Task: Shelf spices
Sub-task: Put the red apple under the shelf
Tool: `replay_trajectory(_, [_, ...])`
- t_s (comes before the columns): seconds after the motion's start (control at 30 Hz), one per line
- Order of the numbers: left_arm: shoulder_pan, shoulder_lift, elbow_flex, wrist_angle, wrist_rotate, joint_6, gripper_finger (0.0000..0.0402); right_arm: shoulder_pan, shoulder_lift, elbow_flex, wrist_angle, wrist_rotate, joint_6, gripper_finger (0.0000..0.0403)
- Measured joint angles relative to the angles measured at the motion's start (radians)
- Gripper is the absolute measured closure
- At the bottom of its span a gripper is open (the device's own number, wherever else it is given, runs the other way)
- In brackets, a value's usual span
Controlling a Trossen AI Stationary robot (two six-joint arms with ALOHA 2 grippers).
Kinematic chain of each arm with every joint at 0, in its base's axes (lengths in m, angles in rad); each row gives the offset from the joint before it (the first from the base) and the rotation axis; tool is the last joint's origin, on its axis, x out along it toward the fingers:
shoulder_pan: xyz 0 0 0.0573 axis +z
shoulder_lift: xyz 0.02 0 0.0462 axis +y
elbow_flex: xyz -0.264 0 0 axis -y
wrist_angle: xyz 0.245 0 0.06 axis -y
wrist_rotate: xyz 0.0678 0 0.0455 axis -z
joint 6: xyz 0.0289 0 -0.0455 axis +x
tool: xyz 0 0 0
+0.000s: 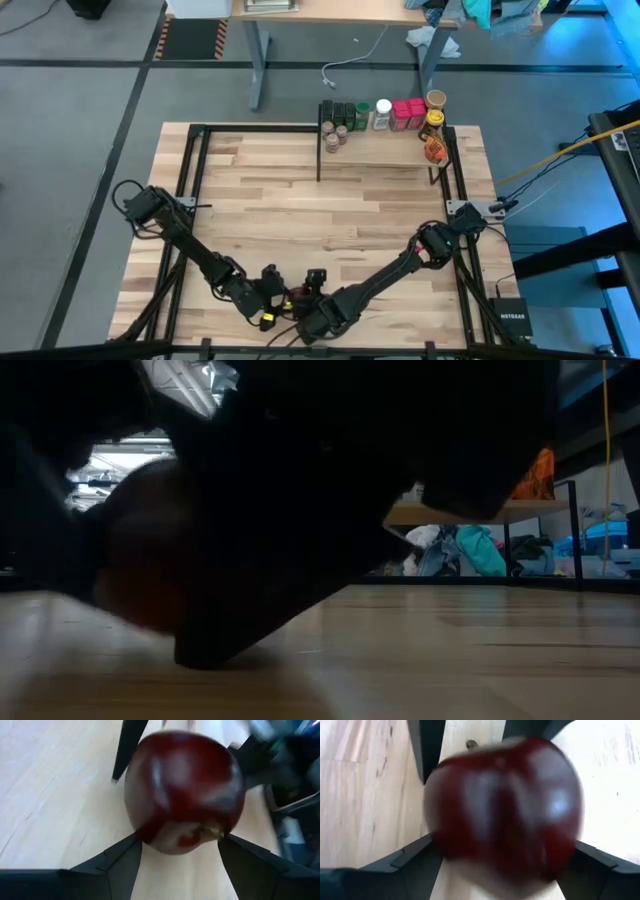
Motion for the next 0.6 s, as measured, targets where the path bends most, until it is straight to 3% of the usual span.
replay_trajectory(0.33, [-0.018,-0.099,0.045,-0.091,0.034,-0.015,0.0147,0.008,0.002,-0.003,0.045,0.01,0.006,0.0068])
replay_trajectory(0.6, [-0.008,-0.102,0.049,-0.117,0.031,-0.018,0.0147,0.008,0.005,-0.004,0.065,0.035,0.007,0.0068])
